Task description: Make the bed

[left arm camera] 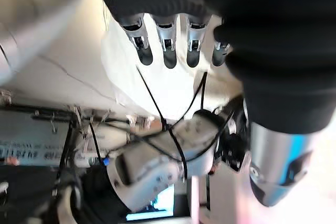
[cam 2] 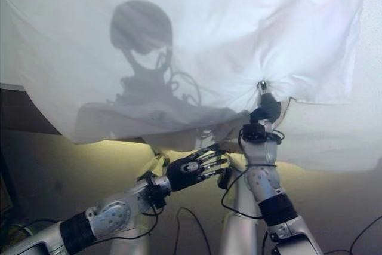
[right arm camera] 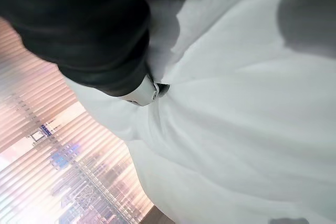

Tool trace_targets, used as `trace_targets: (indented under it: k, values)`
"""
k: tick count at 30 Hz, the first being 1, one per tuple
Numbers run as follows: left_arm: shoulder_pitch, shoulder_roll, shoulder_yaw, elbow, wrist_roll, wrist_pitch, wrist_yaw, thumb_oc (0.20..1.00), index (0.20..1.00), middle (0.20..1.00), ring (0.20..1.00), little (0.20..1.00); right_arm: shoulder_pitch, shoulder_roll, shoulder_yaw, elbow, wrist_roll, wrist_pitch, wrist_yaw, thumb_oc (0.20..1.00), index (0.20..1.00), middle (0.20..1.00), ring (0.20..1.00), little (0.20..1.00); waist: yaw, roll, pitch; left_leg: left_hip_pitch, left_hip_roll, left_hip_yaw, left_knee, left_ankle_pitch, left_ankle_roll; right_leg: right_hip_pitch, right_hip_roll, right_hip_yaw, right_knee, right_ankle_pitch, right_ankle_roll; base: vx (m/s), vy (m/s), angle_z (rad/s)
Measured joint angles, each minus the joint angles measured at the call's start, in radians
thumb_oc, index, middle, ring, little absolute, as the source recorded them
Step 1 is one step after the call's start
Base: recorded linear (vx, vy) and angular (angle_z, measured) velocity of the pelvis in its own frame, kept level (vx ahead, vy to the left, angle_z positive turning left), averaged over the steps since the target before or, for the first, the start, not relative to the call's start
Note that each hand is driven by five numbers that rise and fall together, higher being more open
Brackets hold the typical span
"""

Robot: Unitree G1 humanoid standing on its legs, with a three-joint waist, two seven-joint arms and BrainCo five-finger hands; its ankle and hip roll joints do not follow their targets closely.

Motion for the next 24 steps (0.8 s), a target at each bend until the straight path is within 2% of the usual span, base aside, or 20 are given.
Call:
trace_targets:
  k: [9, 14, 16, 24]
  values:
    - [0.021, -0.028, 0.030, 0.001, 0.000, -0.002, -0.005, 1.000, 1.000, 1.000, 1.000, 1.000, 0.007, 0.000, -0.008, 0.000, 0.000, 0.000, 0.014, 0.200, 0.200, 0.200, 0.200, 0.200, 0.008, 0.000, 0.000, 0.000, 0.001, 0.000, -0.001, 0.000, 0.000, -0.001, 0.000, -0.001, 0.000, -0.001, 0.000, 0.00, 0.000, 0.00]
    - [0.030, -0.161, 0.109, 0.073, 0.000, -0.024, 0.000, 1.000, 1.000, 1.000, 1.000, 1.000, 0.010, 0.001, -0.008, -0.001, 0.000, 0.000, 0.021, 0.200, 0.200, 0.200, 0.200, 0.200, 0.010, 0.000, 0.000, 0.000, 0.001, 0.000, -0.001, 0.000, 0.000, -0.001, 0.001, -0.002, 0.001, -0.001, -0.001, 0.00, 0.000, 0.00]
    - [0.025, -0.247, 0.149, 0.133, 0.000, -0.049, 0.015, 1.000, 1.000, 1.000, 1.000, 1.000, 0.010, 0.001, -0.007, -0.001, 0.000, 0.000, 0.022, 0.200, 0.200, 0.200, 0.200, 0.200, 0.008, 0.000, 0.000, 0.000, 0.001, 0.000, -0.002, 0.000, 0.000, -0.001, 0.001, -0.002, 0.000, -0.001, -0.001, 0.00, 0.000, 0.00]
    - [-0.040, -0.398, 0.187, 0.232, 0.000, -0.103, 0.079, 1.000, 1.000, 1.000, 1.000, 1.000, 0.006, 0.001, 0.002, -0.001, 0.000, 0.001, 0.022, 0.200, 0.200, 0.200, 0.200, 0.200, -0.004, 0.000, 0.000, -0.001, 0.001, 0.000, -0.002, 0.000, 0.000, 0.000, 0.002, -0.002, 0.000, -0.001, -0.001, 0.00, 0.000, 0.00]
